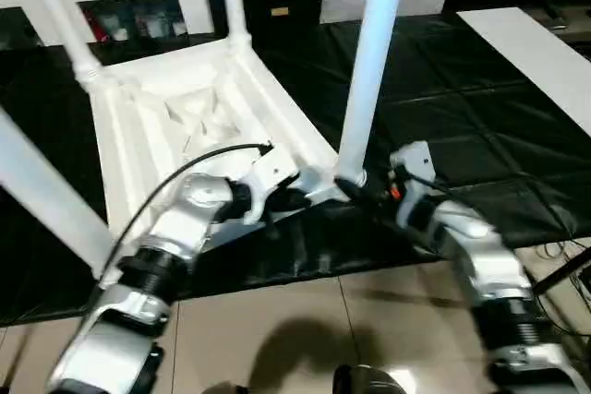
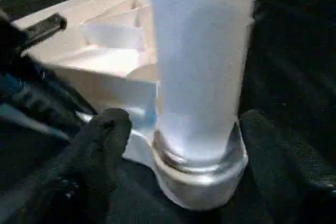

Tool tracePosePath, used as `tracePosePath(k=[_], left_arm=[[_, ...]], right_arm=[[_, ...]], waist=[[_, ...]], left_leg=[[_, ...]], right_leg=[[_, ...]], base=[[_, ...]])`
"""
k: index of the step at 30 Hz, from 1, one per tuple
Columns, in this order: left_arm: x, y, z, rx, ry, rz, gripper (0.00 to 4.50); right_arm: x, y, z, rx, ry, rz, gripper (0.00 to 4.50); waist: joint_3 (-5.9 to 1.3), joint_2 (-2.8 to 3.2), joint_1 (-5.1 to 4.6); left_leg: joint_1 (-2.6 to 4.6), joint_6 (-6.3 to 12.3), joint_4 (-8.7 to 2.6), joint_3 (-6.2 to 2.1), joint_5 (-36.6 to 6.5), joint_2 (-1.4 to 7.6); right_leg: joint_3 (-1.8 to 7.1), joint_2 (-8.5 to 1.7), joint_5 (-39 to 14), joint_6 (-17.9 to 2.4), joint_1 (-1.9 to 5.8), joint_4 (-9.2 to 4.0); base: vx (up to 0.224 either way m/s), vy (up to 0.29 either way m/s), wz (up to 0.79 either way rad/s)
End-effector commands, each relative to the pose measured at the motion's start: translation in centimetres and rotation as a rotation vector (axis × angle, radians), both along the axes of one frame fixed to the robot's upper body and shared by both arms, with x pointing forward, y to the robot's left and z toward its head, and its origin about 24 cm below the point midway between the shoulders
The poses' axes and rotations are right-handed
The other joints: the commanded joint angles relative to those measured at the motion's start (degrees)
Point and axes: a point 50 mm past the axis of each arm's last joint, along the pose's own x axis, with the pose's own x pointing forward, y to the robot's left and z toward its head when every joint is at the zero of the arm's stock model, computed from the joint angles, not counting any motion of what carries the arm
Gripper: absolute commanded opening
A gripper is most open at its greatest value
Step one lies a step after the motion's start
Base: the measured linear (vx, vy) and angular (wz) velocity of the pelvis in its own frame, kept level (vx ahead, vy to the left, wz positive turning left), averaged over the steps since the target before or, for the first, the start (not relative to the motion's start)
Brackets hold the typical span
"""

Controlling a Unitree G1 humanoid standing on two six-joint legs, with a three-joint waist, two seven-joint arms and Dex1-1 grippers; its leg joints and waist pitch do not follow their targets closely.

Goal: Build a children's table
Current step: Rotate leg to tighten

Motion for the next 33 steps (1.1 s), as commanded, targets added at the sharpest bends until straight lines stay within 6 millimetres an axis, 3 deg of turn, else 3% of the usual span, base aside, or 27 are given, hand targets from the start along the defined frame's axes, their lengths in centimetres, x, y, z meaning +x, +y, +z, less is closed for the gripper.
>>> tracePosePath(k=[1,5,6,7,9,11,12,16,17,24,33], left_arm=[[-1.1,-0.6,0.8,-0.001,-0.026,-0.192,0.00],[-1.9,-0.1,0.9,0.003,0.003,-0.331,0.00],[-1.9,-0.1,0.9,0.003,0.003,-0.331,0.00],[-2.2,0.1,0.8,0.026,0.026,-0.378,0.00],[-2.3,0.3,0.8,0.054,0.034,-0.430,0.00],[-2.3,0.4,0.8,0.070,0.035,-0.455,0.00],[-2.2,0.5,0.9,0.083,0.033,-0.467,0.00],[-1.9,0.5,1.1,0.095,0.023,-0.478,0.00],[-1.9,0.5,1.1,0.096,0.024,-0.480,0.00],[-1.8,0.6,1.2,0.093,0.025,-0.491,0.00],[-1.7,1.0,1.1,0.098,0.033,-0.486,0.00]], right_arm=[[-0.4,-0.1,0.9,-0.040,-0.043,0.139,3.73],[-1.3,-0.3,1.4,-0.071,-0.040,0.329,3.73],[-1.3,-0.3,1.4,-0.071,-0.040,0.329,3.73],[-1.5,-0.4,1.6,-0.074,-0.035,0.413,3.73],[-1.6,-0.5,1.9,-0.100,-0.033,0.493,3.73],[-1.6,-0.7,2.0,-0.115,-0.027,0.536,3.73],[-1.6,-0.8,2.1,-0.129,-0.017,0.572,3.73],[-1.8,-1.1,2.0,-0.159,0.029,0.657,3.73],[-1.9,-1.1,2.0,-0.161,0.037,0.669,3.47],[-2.0,-1.2,1.8,-0.167,0.090,0.738,2.96],[-2.0,-0.8,1.6,-0.130,0.131,0.778,2.12]], waist=[[-5.14,-0.79,0.33],[-5.20,-0.40,1.90],[-5.11,-0.58,2.10],[-5.11,-0.36,2.90],[-5.11,-0.45,3.16],[-5.06,-0.41,3.76],[-4.87,-0.69,3.96],[-4.74,-0.81,4.70],[-4.80,-1.00,4.68],[-4.87,-0.96,4.85],[-4.83,-1.11,4.99]], left_leg=[[0.04,9.16,-4.13,0.05,-6.61,2.54],[0.66,9.00,-4.12,0.45,-6.86,2.82],[0.60,9.05,-4.18,0.64,-7.04,2.80],[0.94,8.26,-4.28,0.88,-7.60,3.03],[0.89,7.87,-4.34,0.95,-8.22,3.09],[1.30,7.04,-4.38,1.18,-8.65,3.17],[1.11,6.56,-4.50,1.29,-10.06,3.01],[1.42,5.80,-4.53,1.56,-10.60,2.80],[1.25,5.71,-4.54,1.55,-10.59,2.75],[1.58,6.14,-4.49,1.85,-9.82,2.79],[1.39,6.35,-4.50,1.89,-9.06,2.78]], right_leg=[[3.58,-3.75,-14.28,-12.08,4.12,-3.04],[3.88,-3.66,-13.94,-12.69,3.83,-2.75],[3.90,-3.58,-14.16,-12.67,3.83,-2.86],[3.96,-3.60,-15.02,-12.64,3.66,-2.74],[3.92,-3.49,-15.63,-12.45,3.65,-2.79],[4.15,-3.58,-15.76,-12.57,3.39,-2.90],[4.22,-3.40,-16.87,-12.59,3.52,-2.78],[4.59,-3.40,-20.79,-11.08,3.38,-3.20],[4.61,-3.35,-21.07,-10.90,3.53,-3.15],[4.89,-3.10,-20.38,-11.54,3.18,-3.15],[4.89,-3.19,-20.34,-11.49,3.25,-3.03]], base=[[0.000,0.000,0.00],[0.000,0.000,0.00],[0.000,0.000,0.00],[0.000,0.000,0.00],[0.000,0.000,0.00],[0.000,0.000,0.00],[0.000,0.000,0.00],[0.000,0.000,0.00],[0.000,0.000,0.00],[0.000,0.000,0.00],[0.000,0.000,0.00]])
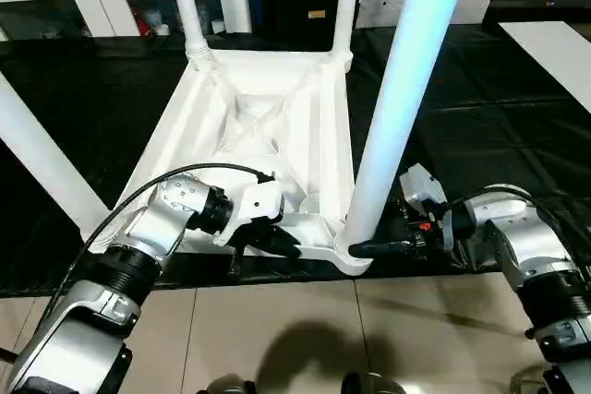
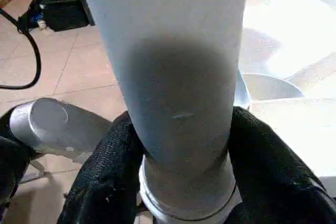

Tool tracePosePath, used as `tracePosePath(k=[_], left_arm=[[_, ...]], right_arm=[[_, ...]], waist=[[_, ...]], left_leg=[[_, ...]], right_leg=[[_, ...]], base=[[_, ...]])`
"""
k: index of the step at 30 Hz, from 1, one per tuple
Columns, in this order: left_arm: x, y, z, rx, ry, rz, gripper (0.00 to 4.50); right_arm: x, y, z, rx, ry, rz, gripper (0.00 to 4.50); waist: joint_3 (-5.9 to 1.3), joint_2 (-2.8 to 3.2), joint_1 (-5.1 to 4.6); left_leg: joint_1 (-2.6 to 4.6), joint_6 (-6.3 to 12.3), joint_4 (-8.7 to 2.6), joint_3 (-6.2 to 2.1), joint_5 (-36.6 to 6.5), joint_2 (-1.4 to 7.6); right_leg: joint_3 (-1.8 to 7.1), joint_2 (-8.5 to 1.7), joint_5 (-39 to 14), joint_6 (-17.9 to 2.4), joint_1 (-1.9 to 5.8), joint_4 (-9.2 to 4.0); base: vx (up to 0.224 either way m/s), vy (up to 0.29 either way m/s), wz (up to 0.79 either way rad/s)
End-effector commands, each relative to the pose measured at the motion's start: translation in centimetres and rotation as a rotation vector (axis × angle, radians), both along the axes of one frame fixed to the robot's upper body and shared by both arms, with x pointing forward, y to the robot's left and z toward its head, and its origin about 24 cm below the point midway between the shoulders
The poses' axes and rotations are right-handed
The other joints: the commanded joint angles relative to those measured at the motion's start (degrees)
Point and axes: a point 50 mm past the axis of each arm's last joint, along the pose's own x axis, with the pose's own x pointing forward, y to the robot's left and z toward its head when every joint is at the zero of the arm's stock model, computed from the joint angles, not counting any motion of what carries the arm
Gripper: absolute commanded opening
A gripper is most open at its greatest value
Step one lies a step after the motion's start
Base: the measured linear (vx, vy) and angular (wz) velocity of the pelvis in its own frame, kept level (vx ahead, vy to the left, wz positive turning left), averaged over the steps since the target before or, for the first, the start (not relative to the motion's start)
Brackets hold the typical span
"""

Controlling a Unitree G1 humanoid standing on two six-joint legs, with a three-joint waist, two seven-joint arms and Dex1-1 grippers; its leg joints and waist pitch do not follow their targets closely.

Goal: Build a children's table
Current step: Rotate leg to tighten

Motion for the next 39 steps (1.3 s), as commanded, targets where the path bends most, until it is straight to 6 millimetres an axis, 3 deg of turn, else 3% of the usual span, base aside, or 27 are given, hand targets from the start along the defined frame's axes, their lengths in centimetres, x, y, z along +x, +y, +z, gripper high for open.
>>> tracePosePath(k=[1,8,12,14,17,19,21,22,24,25,26,27,28,29,30,32,33,35,37,39], left_arm=[[0.5,-0.4,1.1,0.006,-0.049,-0.029,0.00],[0.9,-0.6,1.4,-0.048,-0.038,0.039,0.00],[1.4,-1.4,1.7,-0.088,-0.045,0.154,0.00],[1.8,-2.2,1.9,-0.118,-0.059,0.231,0.00],[2.0,-2.5,2.0,-0.127,-0.064,0.261,0.00],[2.6,-3.9,2.3,-0.169,-0.065,0.354,0.00],[2.8,-4.5,2.4,-0.182,-0.064,0.389,0.00],[3.0,-4.9,2.5,-0.191,-0.066,0.419,0.00],[3.3,-5.4,2.6,-0.200,-0.077,0.457,0.00],[3.7,-5.8,2.8,-0.211,-0.092,0.502,0.00],[4.0,-6.2,2.9,-0.223,-0.104,0.537,0.00],[4.2,-6.6,3.1,-0.234,-0.110,0.557,0.00],[4.3,-6.9,3.2,-0.241,-0.121,0.572,0.00],[4.3,-7.1,3.2,-0.244,-0.127,0.578,0.00],[4.3,-7.2,3.2,-0.242,-0.132,0.574,0.00],[4.1,-7.3,3.1,-0.232,-0.147,0.551,0.00],[4.1,-7.3,3.1,-0.232,-0.147,0.551,0.00],[3.8,-6.9,2.9,-0.219,-0.156,0.525,0.00],[3.6,-6.5,2.6,-0.200,-0.155,0.503,0.00],[3.6,-6.4,2.6,-0.196,-0.154,0.500,0.00]], right_arm=[[-0.3,0.5,-0.2,0.000,0.030,0.066,2.07],[-0.7,1.5,-0.3,0.069,0.075,0.057,1.98],[-0.8,2.7,-1.1,0.129,0.104,-0.106,1.97],[-0.6,3.8,-2.0,0.124,0.106,-0.246,1.97],[-0.5,4.1,-2.2,0.122,0.107,-0.297,1.97],[0.1,5.8,-2.6,0.150,0.090,-0.446,1.97],[0.3,6.6,-2.7,0.160,0.090,-0.503,1.97],[0.5,7.4,-2.8,0.164,0.097,-0.558,1.97],[0.8,8.2,-2.8,0.173,0.106,-0.617,1.97],[1.5,9.0,-2.8,0.168,0.120,-0.727,1.97],[2.1,9.6,-2.8,0.165,0.129,-0.819,1.97],[2.7,10.2,-2.6,0.178,0.143,-0.899,1.97],[3.1,10.9,-2.3,0.200,0.141,-0.955,1.97],[3.4,11.2,-2.0,0.218,0.137,-0.979,1.97],[3.5,11.4,-1.9,0.231,0.137,-0.983,1.97],[3.6,11.6,-1.6,0.254,0.127,-0.990,2.53],[3.6,11.6,-1.6,0.254,0.127,-0.990,2.70],[3.5,10.7,-1.9,0.245,0.110,-0.991,2.77],[3.3,9.4,-2.3,0.233,0.094,-0.989,2.96],[3.2,9.1,-2.4,0.230,0.090,-0.992,3.13]], waist=[[-4.73,-1.00,-0.39],[-4.62,-0.91,-0.31],[-4.41,-1.07,-0.40],[-4.10,-1.12,-0.91],[-3.83,-1.38,-2.31],[-3.51,-1.27,-3.69],[-3.41,-1.30,-4.36],[-3.34,-1.40,-4.91],[-3.27,-1.06,-5.67],[-3.17,-0.98,-6.37],[-3.33,-0.85,-7.09],[-3.28,-0.27,-7.51],[-3.30,-0.54,-8.30],[-3.38,-0.23,-8.91],[-3.45,-0.17,-9.37],[-3.77,0.08,-9.73],[-3.96,-0.13,-9.83],[-4.13,-0.63,-9.73],[-4.26,-0.41,-9.41],[-4.27,-0.57,-9.07]], left_leg=[[0.34,6.36,-4.49,-0.30,-9.23,2.29],[0.37,6.37,-4.60,-0.31,-9.10,2.39],[0.34,5.43,-4.75,-0.40,-9.85,2.30],[0.47,4.38,-4.85,-0.50,-11.74,2.03],[0.30,2.83,-4.83,-0.81,-14.48,1.58],[0.28,2.69,-4.62,-0.85,-15.79,1.32],[0.12,2.32,-4.58,-1.07,-16.69,1.15],[0.46,2.55,-4.34,-1.04,-17.93,0.78],[0.56,2.86,-4.23,-1.15,-18.33,0.66],[0.45,2.69,-4.34,-1.24,-18.58,0.70],[0.30,2.22,-4.55,-1.61,-19.60,0.83],[0.35,1.96,-4.65,-1.76,-20.09,0.96],[-0.20,1.92,-4.92,-2.05,-21.08,1.03],[0.22,2.16,-4.91,-2.09,-21.65,1.13],[-0.01,2.79,-5.03,-2.19,-20.87,1.31],[-0.61,3.98,-5.25,-2.24,-17.70,1.71],[-0.87,4.98,-5.16,-2.03,-15.58,1.70],[-1.23,6.72,-5.01,-1.84,-12.40,1.66],[-1.04,8.18,-4.69,-1.61,-9.43,1.69],[-1.11,9.33,-4.56,-1.45,-7.87,1.65]], right_leg=[[3.16,-3.23,-20.84,-11.41,3.35,-3.77],[3.20,-3.18,-20.89,-11.32,3.28,-3.80],[3.13,-3.31,-22.64,-10.80,3.28,-3.96],[2.94,-3.30,-27.46,-8.99,3.09,-4.65],[2.41,-3.31,-32.98,-6.26,3.11,-5.44],[2.18,-3.24,-35.73,-5.16,2.65,-6.01],[1.72,-3.23,-37.64,-4.11,2.74,-6.33],[1.47,-3.15,-39.75,-2.86,2.39,-6.99],[1.28,-3.16,-39.94,-2.67,2.31,-7.25],[1.10,-2.94,-39.14,-2.91,2.12,-7.22],[0.73,-2.89,-38.61,-2.78,2.43,-7.15],[0.69,-3.02,-37.83,-3.09,2.42,-7.03],[0.28,-3.00,-36.75,-3.03,2.95,-7.08],[0.40,-3.27,-35.22,-3.68,2.65,-7.23],[0.55,-3.42,-32.06,-4.91,2.96,-7.03],[1.03,-3.56,-24.46,-7.67,3.32,-6.13],[1.25,-3.55,-20.37,-9.21,3.57,-5.61],[1.43,-3.66,-17.03,-10.74,3.94,-5.03],[1.58,-3.77,-14.67,-11.71,3.94,-4.65],[1.67,-3.68,-13.51,-12.02,3.96,-4.46]], base=[[0.000,0.000,0.00],[0.000,0.000,0.00],[0.000,0.000,0.00],[0.000,0.000,0.00],[0.000,0.000,0.00],[0.000,0.000,0.00],[0.000,0.000,0.00],[0.000,0.000,0.00],[0.000,0.000,0.00],[0.000,0.000,0.00],[0.000,0.000,0.00],[0.000,0.000,0.00],[0.000,0.000,0.00],[0.000,0.000,0.00],[0.000,0.000,0.00],[0.000,0.000,0.00],[0.000,0.000,0.00],[0.000,0.000,0.00],[0.000,0.000,0.00],[0.000,0.000,0.00]])
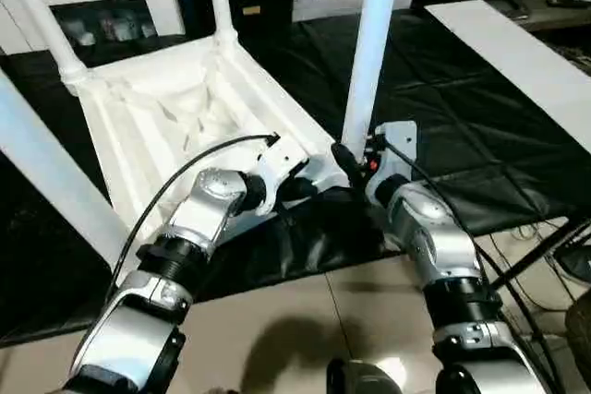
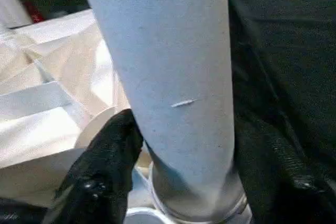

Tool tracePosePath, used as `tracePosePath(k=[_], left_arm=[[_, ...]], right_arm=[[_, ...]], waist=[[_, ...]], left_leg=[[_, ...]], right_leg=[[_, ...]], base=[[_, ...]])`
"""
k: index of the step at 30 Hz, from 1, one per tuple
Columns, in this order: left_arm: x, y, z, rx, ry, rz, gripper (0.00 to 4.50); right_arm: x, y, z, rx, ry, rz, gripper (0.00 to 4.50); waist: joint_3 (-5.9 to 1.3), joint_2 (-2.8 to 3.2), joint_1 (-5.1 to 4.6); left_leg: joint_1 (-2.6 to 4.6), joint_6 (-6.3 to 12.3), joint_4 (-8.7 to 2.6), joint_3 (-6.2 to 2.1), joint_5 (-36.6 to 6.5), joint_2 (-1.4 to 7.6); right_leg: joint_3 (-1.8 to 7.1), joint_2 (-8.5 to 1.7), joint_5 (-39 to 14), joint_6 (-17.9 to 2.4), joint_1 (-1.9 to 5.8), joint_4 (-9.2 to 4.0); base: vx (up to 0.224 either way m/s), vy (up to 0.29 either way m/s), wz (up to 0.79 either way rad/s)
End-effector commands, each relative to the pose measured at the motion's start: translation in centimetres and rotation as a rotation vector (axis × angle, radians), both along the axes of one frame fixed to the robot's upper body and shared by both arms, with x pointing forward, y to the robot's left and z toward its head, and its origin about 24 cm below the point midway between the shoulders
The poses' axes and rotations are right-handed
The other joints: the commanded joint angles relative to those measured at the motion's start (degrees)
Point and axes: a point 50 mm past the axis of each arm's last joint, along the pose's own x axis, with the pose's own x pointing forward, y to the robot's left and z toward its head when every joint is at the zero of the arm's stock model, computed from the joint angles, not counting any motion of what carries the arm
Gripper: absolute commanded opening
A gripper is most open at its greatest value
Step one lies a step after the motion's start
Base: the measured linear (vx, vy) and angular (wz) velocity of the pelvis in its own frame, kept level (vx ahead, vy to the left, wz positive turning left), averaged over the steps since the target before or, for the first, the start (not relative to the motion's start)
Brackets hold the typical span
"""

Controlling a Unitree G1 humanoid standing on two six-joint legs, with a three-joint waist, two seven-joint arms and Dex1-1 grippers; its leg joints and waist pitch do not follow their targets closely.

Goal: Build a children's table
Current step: Rotate leg to tighten

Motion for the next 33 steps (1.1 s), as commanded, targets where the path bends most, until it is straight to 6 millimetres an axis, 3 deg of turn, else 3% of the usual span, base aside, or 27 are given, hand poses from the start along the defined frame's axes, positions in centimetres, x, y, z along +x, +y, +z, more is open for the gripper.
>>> tracePosePath(k=[1,3,5,8,9,10,12,14,16,24,28,33], left_arm=[[-0.1,-2.0,2.1,-0.042,-0.108,-0.098,0.00],[-0.4,-1.4,2.0,-0.017,-0.116,-0.141,0.00],[-0.5,-1.2,1.9,-0.009,-0.118,-0.155,0.00],[-1.3,1.0,1.2,0.039,-0.064,-0.250,0.00],[-1.4,1.1,1.2,0.040,-0.062,-0.252,0.00],[-1.5,1.7,1.0,0.059,-0.050,-0.283,0.00],[-1.6,1.9,1.0,0.067,-0.048,-0.298,0.00],[-2.1,2.5,0.8,0.072,-0.027,-0.351,0.00],[-2.9,3.3,0.6,0.084,0.003,-0.467,0.00],[-3.7,3.7,0.6,0.131,0.040,-0.618,0.00],[-3.9,3.1,0.8,0.129,0.044,-0.680,0.00],[-4.0,2.8,0.8,0.129,0.041,-0.698,0.00]], right_arm=[[-1.2,2.3,-1.6,-0.007,0.063,0.142,3.34],[-1.8,0.3,-2.0,-0.062,0.034,0.193,3.47],[-2.0,-0.3,-2.1,-0.077,0.026,0.211,3.60],[-3.3,-5.6,-0.8,-0.139,-0.067,0.343,3.89],[-3.3,-5.7,-0.8,-0.140,-0.070,0.349,3.94],[-3.7,-6.7,-0.2,-0.166,-0.095,0.413,4.05],[-3.9,-7.1,-0.1,-0.181,-0.102,0.437,4.18],[-4.3,-7.8,0.2,-0.224,-0.104,0.507,4.33],[-5.0,-8.4,0.7,-0.259,-0.099,0.657,4.39],[-5.0,-8.0,1.4,-0.285,-0.099,0.878,4.39],[-4.6,-7.2,1.3,-0.282,-0.066,0.984,4.01],[-4.4,-6.9,1.3,-0.266,-0.049,1.035,3.60]], waist=[[-4.44,-0.44,0.66],[-4.40,-0.55,1.44],[-4.41,-0.42,1.92],[-4.31,-0.46,3.11],[-4.39,0.17,3.48],[-4.48,-0.25,3.95],[-4.46,-0.39,4.53],[-4.37,-0.60,4.75],[-4.53,-0.77,5.22],[-4.64,-0.90,6.95],[-4.89,-0.94,7.75],[-5.03,-1.15,8.74]], left_leg=[[-0.11,9.48,-4.14,-0.48,-6.42,1.76],[-0.01,10.01,-4.05,-0.38,-5.94,1.90],[0.03,10.35,-4.06,-0.32,-5.00,2.00],[0.39,10.48,-4.15,-0.28,-6.01,2.32],[0.54,10.52,-4.13,-0.33,-6.23,2.37],[0.70,10.49,-4.07,-0.11,-6.15,2.42],[0.30,10.75,-4.06,-0.20,-5.10,2.32],[0.29,10.27,-4.09,-0.01,-6.51,2.21],[0.48,9.64,-4.11,0.09,-7.62,2.22],[0.87,8.75,-4.17,0.56,-6.77,2.53],[1.41,8.98,-4.14,0.91,-5.69,2.58],[1.40,8.82,-4.06,1.07,-4.87,2.55]], right_leg=[[3.03,-3.72,-13.83,-11.97,4.09,-2.61],[3.07,-3.70,-13.80,-11.73,4.18,-2.64],[3.17,-3.65,-13.29,-12.07,4.02,-2.52],[3.37,-3.57,-13.70,-12.05,4.00,-2.49],[3.35,-3.54,-13.56,-12.20,4.07,-2.39],[3.55,-3.49,-12.64,-12.50,3.83,-2.40],[3.57,-3.40,-11.30,-13.11,3.92,-1.89],[3.68,-3.42,-13.96,-12.58,3.89,-2.14],[3.74,-3.44,-16.95,-11.95,3.83,-2.38],[4.14,-3.21,-17.04,-12.14,3.31,-2.06],[4.64,-3.08,-14.40,-13.55,3.06,-1.55],[4.78,-3.15,-14.31,-13.48,3.16,-1.45]], base=[[0.000,0.000,0.00],[0.000,0.000,0.00],[0.000,0.000,0.00],[0.000,0.000,0.00],[0.000,0.000,0.00],[0.000,0.000,0.00],[0.000,0.000,0.00],[0.000,0.000,0.00],[0.000,0.000,0.00],[0.000,0.000,0.00],[0.000,0.000,0.00],[0.000,0.000,0.00]])
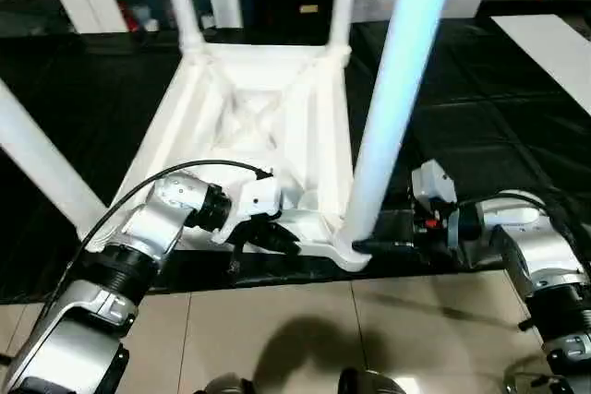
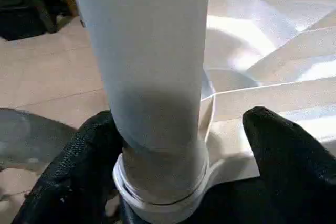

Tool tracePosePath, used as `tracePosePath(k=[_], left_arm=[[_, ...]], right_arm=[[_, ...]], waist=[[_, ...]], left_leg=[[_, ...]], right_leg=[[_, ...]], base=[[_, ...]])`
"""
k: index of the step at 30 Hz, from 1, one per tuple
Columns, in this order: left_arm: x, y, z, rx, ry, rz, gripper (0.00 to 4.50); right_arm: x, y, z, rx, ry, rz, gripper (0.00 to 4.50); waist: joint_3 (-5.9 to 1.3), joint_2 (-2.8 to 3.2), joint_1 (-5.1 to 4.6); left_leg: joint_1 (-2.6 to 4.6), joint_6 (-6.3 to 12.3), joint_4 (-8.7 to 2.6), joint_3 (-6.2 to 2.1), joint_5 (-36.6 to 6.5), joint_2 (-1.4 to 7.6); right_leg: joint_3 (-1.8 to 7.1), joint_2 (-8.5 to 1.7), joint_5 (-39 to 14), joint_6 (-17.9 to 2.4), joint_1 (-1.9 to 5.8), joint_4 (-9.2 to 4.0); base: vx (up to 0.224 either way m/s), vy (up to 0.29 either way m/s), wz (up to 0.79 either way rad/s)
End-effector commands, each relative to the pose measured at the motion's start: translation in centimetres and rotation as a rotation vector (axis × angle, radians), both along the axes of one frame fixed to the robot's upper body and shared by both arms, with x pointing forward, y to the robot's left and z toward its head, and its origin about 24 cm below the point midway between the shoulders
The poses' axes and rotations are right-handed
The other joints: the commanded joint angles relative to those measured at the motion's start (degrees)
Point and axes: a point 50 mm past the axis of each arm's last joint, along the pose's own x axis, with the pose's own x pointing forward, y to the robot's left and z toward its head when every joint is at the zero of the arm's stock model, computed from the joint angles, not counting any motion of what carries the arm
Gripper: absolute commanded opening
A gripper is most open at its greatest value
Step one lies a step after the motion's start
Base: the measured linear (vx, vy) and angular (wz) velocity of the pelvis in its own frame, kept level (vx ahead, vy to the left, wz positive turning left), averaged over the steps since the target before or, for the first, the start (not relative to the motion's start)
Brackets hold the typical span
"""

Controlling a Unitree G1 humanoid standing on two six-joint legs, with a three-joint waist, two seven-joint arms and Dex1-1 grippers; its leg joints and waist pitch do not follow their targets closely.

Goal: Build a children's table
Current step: Rotate leg to tighten

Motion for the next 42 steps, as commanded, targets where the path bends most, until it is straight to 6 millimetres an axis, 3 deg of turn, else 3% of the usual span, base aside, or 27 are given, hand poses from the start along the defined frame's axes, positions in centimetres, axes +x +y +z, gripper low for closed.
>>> tracePosePath(k=[1,3,7,8,16,17,24,29,30,31,33,36,37,40,42], left_arm=[[-0.3,-1.2,0.6,0.006,-0.023,-0.105,0.00],[-0.3,-1.2,0.6,0.007,-0.022,-0.109,0.00],[-0.4,-1.1,0.6,0.012,-0.023,-0.114,0.00],[-0.4,-1.1,0.6,0.013,-0.023,-0.113,0.00],[-0.3,-0.8,0.6,0.024,-0.023,-0.108,0.00],[-0.2,-0.7,0.5,0.029,-0.022,-0.105,0.00],[-0.1,-0.5,0.6,0.031,-0.013,-0.093,0.00],[0.2,-1.5,1.4,-0.068,-0.007,-0.021,0.00],[0.3,-2.0,1.5,-0.085,-0.013,0.010,0.00],[0.3,-2.3,1.6,-0.096,-0.018,0.023,0.00],[0.3,-3.3,1.6,-0.142,-0.009,0.083,0.00],[0.2,-3.5,1.5,-0.144,-0.008,0.090,0.00],[0.3,-4.3,1.5,-0.159,-0.014,0.133,0.00],[0.8,-5.1,1.6,-0.170,-0.026,0.205,0.00],[1.3,-5.6,1.5,-0.164,-0.040,0.271,0.00]], right_arm=[[0.2,0.3,0.4,0.000,0.003,0.043,3.60],[0.3,0.4,0.4,-0.001,0.013,0.062,3.27],[0.5,0.6,0.3,-0.002,0.025,0.089,3.07],[0.6,0.7,0.3,0.000,0.026,0.093,2.83],[0.5,0.9,0.2,0.013,0.052,0.135,2.29],[0.4,0.9,0.1,0.015,0.060,0.144,2.06],[0.0,1.3,-0.2,0.047,0.096,0.168,1.93],[-0.1,2.4,-0.5,0.147,0.121,0.078,1.93],[-0.4,3.1,-0.9,0.175,0.128,0.031,1.93],[-0.5,3.6,-1.2,0.184,0.124,-0.001,1.93],[-0.5,4.6,-2.0,0.211,0.131,-0.097,1.93],[-0.4,5.0,-2.3,0.203,0.122,-0.148,1.93],[-0.2,5.8,-2.5,0.225,0.126,-0.237,1.93],[0.0,6.8,-2.7,0.233,0.126,-0.312,1.93],[0.1,7.8,-2.8,0.220,0.109,-0.382,1.93]], waist=[[-4.92,-1.08,-0.35],[-4.92,-1.18,-0.34],[-4.80,-1.27,-0.27],[-4.82,-1.35,-0.26],[-4.88,-1.40,-0.20],[-4.86,-1.28,-0.19],[-4.78,-1.03,-0.21],[-4.67,-0.65,-0.09],[-4.64,-0.81,-0.17],[-4.48,-0.49,-0.05],[-4.20,-0.65,-0.52],[-3.88,-0.91,-1.42],[-3.47,-0.88,-2.33],[-3.37,-0.76,-3.61],[-3.25,-0.77,-4.28]], left_leg=[[0.50,8.73,-3.86,-0.21,-4.85,2.49],[0.44,8.49,-3.81,-0.18,-5.14,2.42],[0.49,7.69,-3.84,-0.15,-6.07,2.37],[0.48,7.55,-3.83,-0.15,-6.10,2.36],[0.37,7.66,-3.73,-0.18,-5.53,2.31],[0.43,7.58,-3.74,-0.19,-5.71,2.30],[0.41,7.29,-3.81,-0.23,-6.24,2.30],[0.54,6.72,-3.94,-0.27,-7.00,2.36],[0.55,6.44,-3.98,-0.27,-7.52,2.31],[0.73,5.86,-4.11,-0.33,-8.29,2.40],[0.53,4.77,-4.32,-0.43,-9.44,2.25],[0.48,3.49,-4.39,-0.66,-12.23,1.71],[0.47,3.36,-4.39,-0.71,-13.61,1.62],[0.00,3.04,-4.33,-1.07,-14.48,1.28],[0.43,3.03,-4.17,-0.97,-15.30,1.06]], right_leg=[[3.25,-3.19,-14.39,-13.31,3.83,-2.42],[3.24,-3.19,-15.26,-13.03,3.83,-2.50],[3.27,-3.17,-17.82,-12.19,3.71,-2.78],[3.29,-3.14,-17.94,-12.03,3.73,-2.74],[3.28,-3.10,-17.63,-12.01,3.78,-2.55],[3.25,-3.07,-17.86,-12.01,3.72,-2.60],[3.22,-3.02,-17.70,-12.10,3.79,-2.72],[3.20,-3.02,-17.90,-12.28,3.81,-2.83],[3.17,-2.96,-18.53,-12.15,3.79,-2.91],[3.21,-3.06,-19.62,-11.81,3.65,-3.11],[3.13,-3.05,-21.81,-10.83,3.69,-3.40],[2.66,-3.05,-29.16,-7.92,3.68,-4.33],[2.62,-3.01,-31.58,-6.89,3.39,-4.88],[2.12,-2.98,-33.74,-5.35,3.62,-5.13],[1.99,-2.84,-35.48,-4.36,3.06,-5.81]], base=[[0.000,0.000,0.00],[0.000,0.000,0.00],[0.000,0.000,0.00],[0.000,0.000,0.00],[0.000,0.000,0.00],[0.000,0.000,0.00],[0.000,0.000,0.00],[0.000,0.000,0.00],[0.000,0.000,0.00],[0.000,0.000,0.00],[0.000,0.000,0.00],[0.000,0.000,0.00],[0.000,0.000,0.00],[0.000,0.000,0.00],[0.000,0.000,0.00]])
